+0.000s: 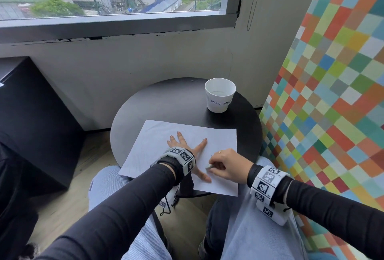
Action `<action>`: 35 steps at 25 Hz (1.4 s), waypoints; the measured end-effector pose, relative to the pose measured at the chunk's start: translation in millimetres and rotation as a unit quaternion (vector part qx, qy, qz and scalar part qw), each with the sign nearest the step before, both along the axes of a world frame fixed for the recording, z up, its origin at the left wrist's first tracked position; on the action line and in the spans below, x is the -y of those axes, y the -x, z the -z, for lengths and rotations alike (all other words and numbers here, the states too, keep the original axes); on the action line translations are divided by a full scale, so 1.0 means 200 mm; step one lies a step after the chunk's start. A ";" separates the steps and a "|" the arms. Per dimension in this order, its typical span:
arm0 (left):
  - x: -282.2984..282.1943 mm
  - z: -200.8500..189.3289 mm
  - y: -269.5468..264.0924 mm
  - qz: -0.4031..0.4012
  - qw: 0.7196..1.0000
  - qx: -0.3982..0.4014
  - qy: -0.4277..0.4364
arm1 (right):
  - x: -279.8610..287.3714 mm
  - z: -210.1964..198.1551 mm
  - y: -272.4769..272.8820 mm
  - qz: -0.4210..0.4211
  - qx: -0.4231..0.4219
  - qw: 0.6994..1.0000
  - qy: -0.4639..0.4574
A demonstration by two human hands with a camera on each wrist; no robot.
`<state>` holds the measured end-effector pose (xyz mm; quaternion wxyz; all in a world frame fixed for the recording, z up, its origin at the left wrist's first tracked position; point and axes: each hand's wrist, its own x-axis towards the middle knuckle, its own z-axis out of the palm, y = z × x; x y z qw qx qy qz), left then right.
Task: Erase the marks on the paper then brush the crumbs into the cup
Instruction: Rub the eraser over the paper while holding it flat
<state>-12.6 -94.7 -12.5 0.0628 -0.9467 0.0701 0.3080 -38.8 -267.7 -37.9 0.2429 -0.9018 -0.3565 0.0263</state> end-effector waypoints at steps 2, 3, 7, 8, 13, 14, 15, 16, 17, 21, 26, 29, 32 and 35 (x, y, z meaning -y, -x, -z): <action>-0.01 -0.01 -0.01 -0.003 1.000 -0.011 -0.005 | 0.04 -0.03 -0.05 0.013 -0.005 1.000 0.006; -0.02 -0.02 -0.01 -0.007 1.000 -0.020 -0.008 | 0.05 -0.05 -0.08 0.023 -0.004 1.000 0.009; -0.04 -0.05 -0.02 -0.002 0.999 -0.044 -0.003 | 0.06 -0.03 -0.10 0.070 0.016 0.997 -0.009; -0.04 -0.05 -0.02 -0.001 0.999 -0.041 -0.002 | 0.03 -0.02 -0.07 0.065 0.014 0.998 -0.014; -0.03 -0.05 -0.01 0.003 0.999 -0.028 -0.014 | -0.04 -0.01 -0.01 -0.024 -0.022 0.999 -0.011; -0.03 -0.05 -0.02 0.002 0.999 -0.035 -0.013 | -0.02 -0.02 -0.06 0.017 -0.008 1.000 -0.022; -0.03 -0.04 -0.02 0.003 0.999 -0.040 -0.010 | -0.01 -0.03 -0.08 0.055 0.002 0.998 -0.029; -0.03 -0.04 -0.02 -0.006 0.999 -0.042 -0.003 | -0.01 -0.02 -0.08 0.071 0.007 0.997 -0.034; -0.03 -0.02 -0.02 -0.028 0.999 -0.042 0.010 | -0.03 -0.01 -0.05 0.053 0.006 0.998 -0.035; -0.04 0.00 -0.03 -0.053 0.998 -0.016 0.038 | -0.06 0.00 0.00 -0.018 -0.019 1.000 -0.016; -0.05 -0.03 -0.03 -0.006 0.999 -0.038 0.004 | -0.05 -0.01 -0.02 -0.003 0.013 0.999 -0.034; -0.04 -0.02 -0.03 0.002 1.000 -0.027 -0.004 | -0.05 0.00 -0.02 -0.027 -0.001 0.999 -0.031; -0.05 0.00 -0.03 0.010 1.000 -0.020 -0.011 | -0.01 -0.02 -0.12 0.067 0.045 0.996 -0.046; -0.05 -0.01 -0.03 0.010 1.000 -0.025 -0.005 | -0.08 0.01 0.00 -0.035 -0.004 0.999 -0.018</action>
